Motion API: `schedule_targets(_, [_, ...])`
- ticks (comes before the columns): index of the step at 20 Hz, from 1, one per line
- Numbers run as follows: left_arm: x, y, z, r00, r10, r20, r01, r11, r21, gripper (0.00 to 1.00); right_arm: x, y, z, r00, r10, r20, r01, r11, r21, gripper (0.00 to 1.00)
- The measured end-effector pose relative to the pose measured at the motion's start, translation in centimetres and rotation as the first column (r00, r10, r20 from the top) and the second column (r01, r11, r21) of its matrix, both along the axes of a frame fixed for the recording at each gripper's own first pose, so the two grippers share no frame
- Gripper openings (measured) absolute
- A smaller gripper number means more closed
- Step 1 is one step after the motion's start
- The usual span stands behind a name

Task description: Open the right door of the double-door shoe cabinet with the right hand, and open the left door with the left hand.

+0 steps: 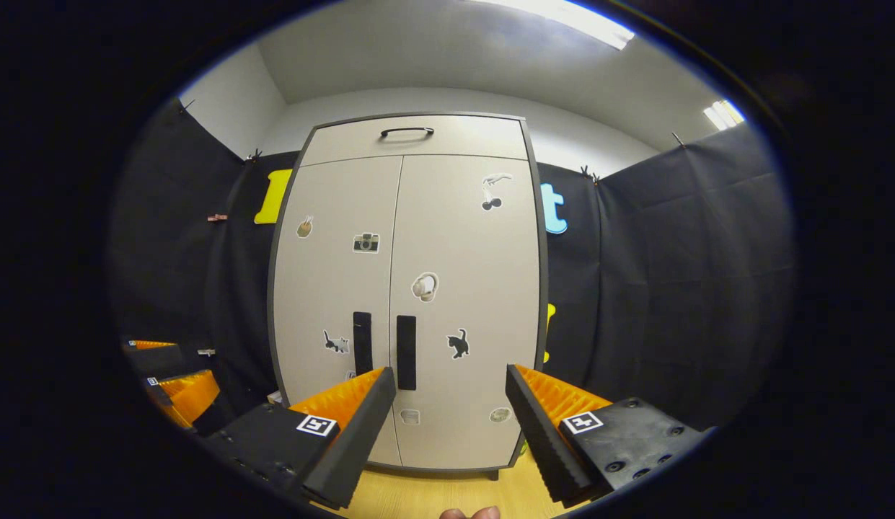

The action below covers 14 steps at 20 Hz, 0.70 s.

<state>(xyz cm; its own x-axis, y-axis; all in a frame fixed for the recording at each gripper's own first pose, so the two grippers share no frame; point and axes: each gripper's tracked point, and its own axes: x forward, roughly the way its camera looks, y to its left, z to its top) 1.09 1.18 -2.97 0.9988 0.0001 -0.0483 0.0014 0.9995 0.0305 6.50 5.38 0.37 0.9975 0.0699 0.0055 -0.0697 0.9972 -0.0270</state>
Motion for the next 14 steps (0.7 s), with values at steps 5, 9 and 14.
schedule_targets(5, [-0.4,1.3,-1.0,1.000,0.022,-0.015,-0.022,1.000,0.001,0.95,4.7,2.7,-0.8,1.000,0.026,-0.002,-0.026,1.000,-0.008,0.97])
schedule_targets(9, [-0.7,1.9,-1.5,0.999,0.032,-0.024,-0.032,0.999,-0.030,0.95,8.9,4.7,-2.1,0.998,0.065,-0.006,-0.065,0.998,0.006,0.98])
schedule_targets(14, [-1.1,3.5,-2.1,0.998,0.059,-0.032,-0.060,0.998,-0.023,0.95,14.2,5.5,-4.9,0.995,0.057,-0.076,-0.055,0.998,0.024,0.98])
